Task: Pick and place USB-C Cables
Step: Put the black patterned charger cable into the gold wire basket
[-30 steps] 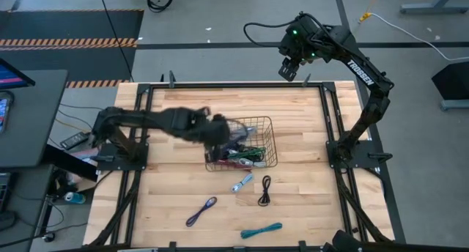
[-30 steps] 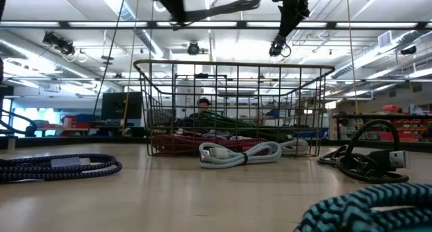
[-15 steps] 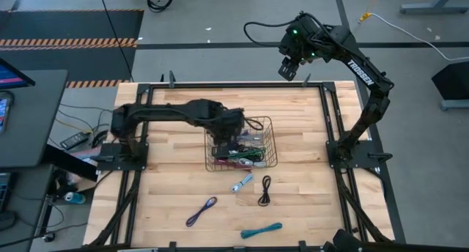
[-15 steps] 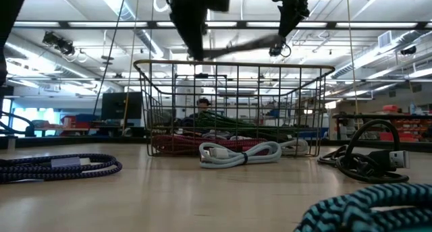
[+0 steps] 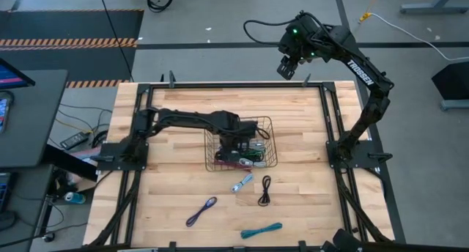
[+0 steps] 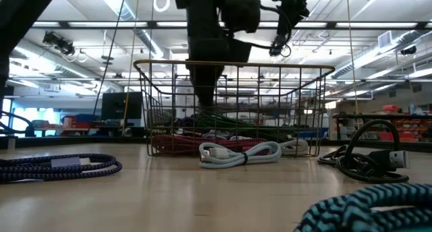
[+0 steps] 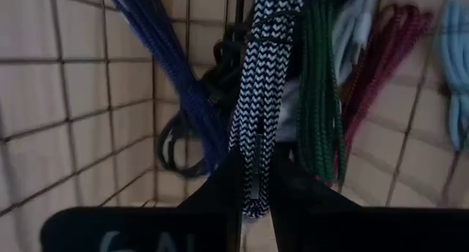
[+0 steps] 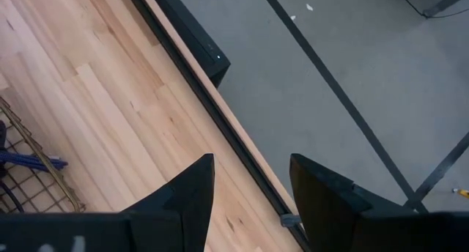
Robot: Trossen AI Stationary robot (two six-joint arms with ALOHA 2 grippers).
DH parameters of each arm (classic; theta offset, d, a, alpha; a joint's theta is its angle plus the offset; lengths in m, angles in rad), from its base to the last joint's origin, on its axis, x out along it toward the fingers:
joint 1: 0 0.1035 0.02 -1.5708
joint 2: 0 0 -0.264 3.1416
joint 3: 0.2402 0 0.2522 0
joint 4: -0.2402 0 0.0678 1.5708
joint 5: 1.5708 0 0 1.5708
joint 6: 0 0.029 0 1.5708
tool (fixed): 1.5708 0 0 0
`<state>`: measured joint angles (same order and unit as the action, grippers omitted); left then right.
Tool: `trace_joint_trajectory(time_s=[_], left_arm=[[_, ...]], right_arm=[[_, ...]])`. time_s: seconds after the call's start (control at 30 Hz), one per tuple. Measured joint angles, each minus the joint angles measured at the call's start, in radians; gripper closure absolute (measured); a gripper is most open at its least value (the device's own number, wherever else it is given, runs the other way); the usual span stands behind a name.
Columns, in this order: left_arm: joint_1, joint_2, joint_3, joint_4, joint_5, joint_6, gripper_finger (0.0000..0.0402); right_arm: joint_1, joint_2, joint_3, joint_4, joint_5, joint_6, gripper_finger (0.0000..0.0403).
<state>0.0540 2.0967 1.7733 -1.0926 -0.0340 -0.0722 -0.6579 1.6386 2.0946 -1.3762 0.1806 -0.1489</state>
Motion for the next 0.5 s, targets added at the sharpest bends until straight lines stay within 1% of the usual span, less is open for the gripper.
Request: trace_joint_trajectory(time_s=[0.13,0.37,0.4,0.5], left_arm=[[0.000,0.019,0.000,0.014,0.006,-0.047,0.0359],[0.000,0.020,0.000,0.018,0.012,-0.077,0.0358],[0.000,0.020,0.000,0.023,0.012,-0.080,0.0350],[0.000,0.020,0.000,0.022,0.012,-0.082,0.0298]], right_arm=[[0.000,0.000,0.000,0.000,0.000,0.000,0.0219],[0.000,0.000,0.000,0.000,0.000,-0.001,0.0219],[0.000,0.000,0.000,0.000,0.000,-0.001,0.0219],[0.000,0.000,0.000,0.000,0.000,-0.004,0.0219]])
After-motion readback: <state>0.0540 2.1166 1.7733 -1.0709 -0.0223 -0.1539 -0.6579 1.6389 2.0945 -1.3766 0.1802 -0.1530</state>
